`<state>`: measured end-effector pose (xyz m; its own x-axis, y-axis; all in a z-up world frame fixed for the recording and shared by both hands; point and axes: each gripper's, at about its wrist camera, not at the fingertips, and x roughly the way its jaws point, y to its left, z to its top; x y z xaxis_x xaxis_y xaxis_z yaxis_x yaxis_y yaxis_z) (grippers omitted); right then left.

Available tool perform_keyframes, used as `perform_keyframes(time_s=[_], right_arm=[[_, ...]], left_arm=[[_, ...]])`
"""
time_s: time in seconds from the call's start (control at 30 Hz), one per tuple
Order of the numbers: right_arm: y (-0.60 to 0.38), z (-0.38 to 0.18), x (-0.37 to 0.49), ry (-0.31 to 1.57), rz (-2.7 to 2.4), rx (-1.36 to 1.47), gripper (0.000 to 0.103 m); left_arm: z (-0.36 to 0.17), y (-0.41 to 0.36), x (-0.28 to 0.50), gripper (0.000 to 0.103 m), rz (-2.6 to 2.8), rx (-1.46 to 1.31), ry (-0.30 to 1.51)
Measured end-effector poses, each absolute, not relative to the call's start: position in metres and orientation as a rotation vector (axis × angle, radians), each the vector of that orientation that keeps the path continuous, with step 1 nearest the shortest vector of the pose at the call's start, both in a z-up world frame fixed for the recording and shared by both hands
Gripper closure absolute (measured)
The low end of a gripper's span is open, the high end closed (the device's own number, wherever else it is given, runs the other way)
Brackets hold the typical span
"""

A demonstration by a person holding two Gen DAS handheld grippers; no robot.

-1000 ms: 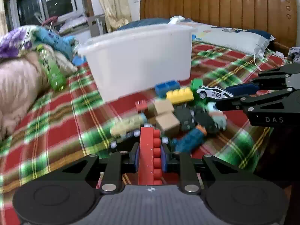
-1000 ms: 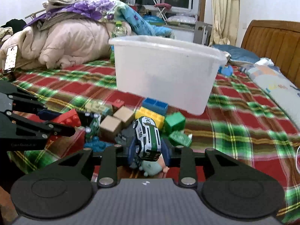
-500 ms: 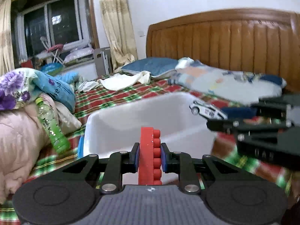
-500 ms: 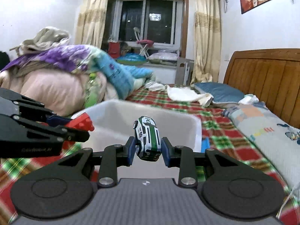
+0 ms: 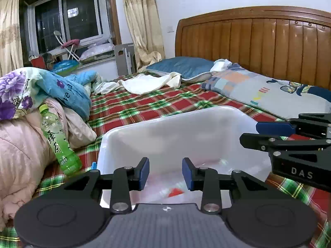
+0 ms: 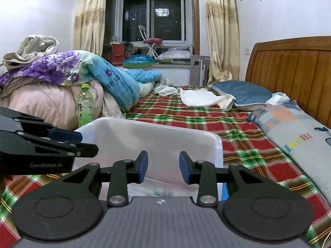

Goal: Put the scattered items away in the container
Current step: 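Carry both toys over the white bin and open both grippers to drop them, then grasp the blue toy figure with the left gripper while the right gripper grasps a toy car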

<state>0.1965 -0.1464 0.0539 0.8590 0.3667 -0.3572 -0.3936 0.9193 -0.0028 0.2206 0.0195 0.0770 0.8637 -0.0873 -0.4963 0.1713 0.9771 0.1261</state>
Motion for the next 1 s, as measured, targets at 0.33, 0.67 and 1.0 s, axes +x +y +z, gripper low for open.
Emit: perform_keyframes(time_s=[0.33,0.67,1.0], right_arm=[[-0.163,0.059,0.141,0.343,0.438,-0.040,0.058],[-0.158,0.007,0.063,0.462,0.592,-0.101,0.050],[-0.129,-0.014,0.046,0.534,0.757,-0.165,0.050]], left_arm=[[0.075,0.021,0.144,0.048,-0.210,0.160,0.488],[-0.014,0.025,0.064,0.042,-0.275,0.160,0.684],[-0.033,0.046,0.047,0.042,-0.263,0.090,0.735]])
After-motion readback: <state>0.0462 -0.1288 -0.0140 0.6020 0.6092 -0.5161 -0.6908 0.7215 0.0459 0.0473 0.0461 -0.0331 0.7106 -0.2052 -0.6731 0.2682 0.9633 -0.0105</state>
